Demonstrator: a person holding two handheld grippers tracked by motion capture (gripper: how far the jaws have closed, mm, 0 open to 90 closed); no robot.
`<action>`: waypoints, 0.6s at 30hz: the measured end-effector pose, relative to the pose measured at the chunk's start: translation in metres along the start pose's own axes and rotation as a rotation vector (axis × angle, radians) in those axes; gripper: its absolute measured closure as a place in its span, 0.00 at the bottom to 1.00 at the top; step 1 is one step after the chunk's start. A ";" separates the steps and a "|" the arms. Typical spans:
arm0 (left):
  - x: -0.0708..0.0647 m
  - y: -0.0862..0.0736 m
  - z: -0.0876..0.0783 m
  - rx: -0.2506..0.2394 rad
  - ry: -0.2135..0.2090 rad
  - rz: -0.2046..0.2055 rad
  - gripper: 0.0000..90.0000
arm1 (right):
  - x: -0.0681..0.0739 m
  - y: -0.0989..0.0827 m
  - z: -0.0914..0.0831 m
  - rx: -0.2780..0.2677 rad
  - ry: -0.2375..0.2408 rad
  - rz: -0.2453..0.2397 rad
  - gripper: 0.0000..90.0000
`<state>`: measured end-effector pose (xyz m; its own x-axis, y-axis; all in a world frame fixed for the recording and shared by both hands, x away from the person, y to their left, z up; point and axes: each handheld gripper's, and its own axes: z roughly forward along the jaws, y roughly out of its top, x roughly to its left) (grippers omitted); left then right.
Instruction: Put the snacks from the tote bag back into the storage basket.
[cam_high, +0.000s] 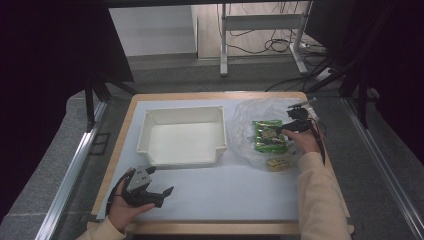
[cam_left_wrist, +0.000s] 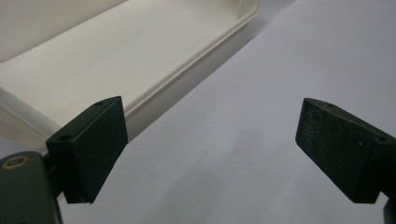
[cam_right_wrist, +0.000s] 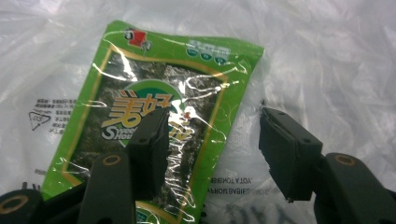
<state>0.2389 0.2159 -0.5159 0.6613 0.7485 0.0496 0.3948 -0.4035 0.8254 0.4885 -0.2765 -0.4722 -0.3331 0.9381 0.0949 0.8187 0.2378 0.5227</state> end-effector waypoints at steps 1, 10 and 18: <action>0.000 0.000 0.000 0.001 0.000 0.000 0.10 | -0.001 -0.001 0.001 0.000 0.005 0.002 0.51; -0.001 0.000 0.001 0.002 -0.008 0.011 0.10 | -0.007 -0.004 0.006 0.031 0.032 0.026 0.60; -0.001 0.000 0.000 -0.002 -0.009 0.010 0.10 | -0.007 -0.004 0.011 0.073 0.031 0.027 0.70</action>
<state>0.2384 0.2148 -0.5161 0.6709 0.7397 0.0528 0.3866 -0.4096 0.8263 0.4921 -0.2813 -0.4840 -0.3237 0.9364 0.1354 0.8594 0.2312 0.4561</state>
